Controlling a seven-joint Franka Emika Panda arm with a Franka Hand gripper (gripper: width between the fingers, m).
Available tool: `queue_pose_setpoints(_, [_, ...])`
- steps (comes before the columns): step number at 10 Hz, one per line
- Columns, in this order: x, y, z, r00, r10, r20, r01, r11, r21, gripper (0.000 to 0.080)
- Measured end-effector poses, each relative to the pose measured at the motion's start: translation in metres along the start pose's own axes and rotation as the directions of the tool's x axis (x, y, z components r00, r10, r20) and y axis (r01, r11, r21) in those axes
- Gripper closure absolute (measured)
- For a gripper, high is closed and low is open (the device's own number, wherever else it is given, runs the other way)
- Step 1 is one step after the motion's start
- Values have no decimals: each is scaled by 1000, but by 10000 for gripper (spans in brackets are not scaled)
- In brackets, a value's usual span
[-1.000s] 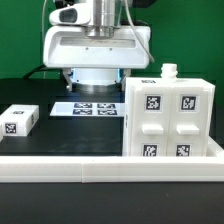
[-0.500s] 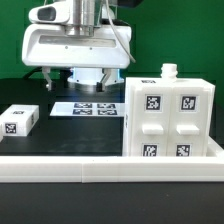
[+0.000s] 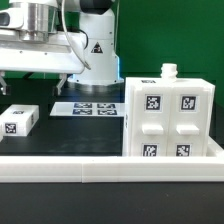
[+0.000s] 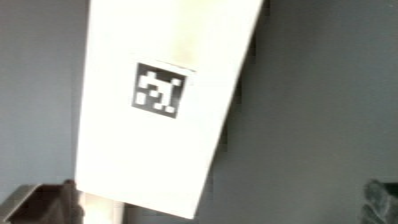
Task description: Assemble cabinet
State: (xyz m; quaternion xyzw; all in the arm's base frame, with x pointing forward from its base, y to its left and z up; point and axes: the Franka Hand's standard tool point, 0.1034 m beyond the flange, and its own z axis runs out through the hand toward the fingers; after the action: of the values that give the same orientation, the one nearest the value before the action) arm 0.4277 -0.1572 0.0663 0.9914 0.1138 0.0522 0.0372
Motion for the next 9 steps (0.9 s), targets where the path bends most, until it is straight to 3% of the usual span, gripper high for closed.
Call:
queue_pose_setpoints(5, [-12,19,9,1000,25,18,-24,1000,-2,2])
queue_pose_setpoints(7, [-16,27,21,997,57,53,-58,998,19,2])
queue_pose_setpoints(9, [-20,28,30,996,64,66,-65,998,23,2])
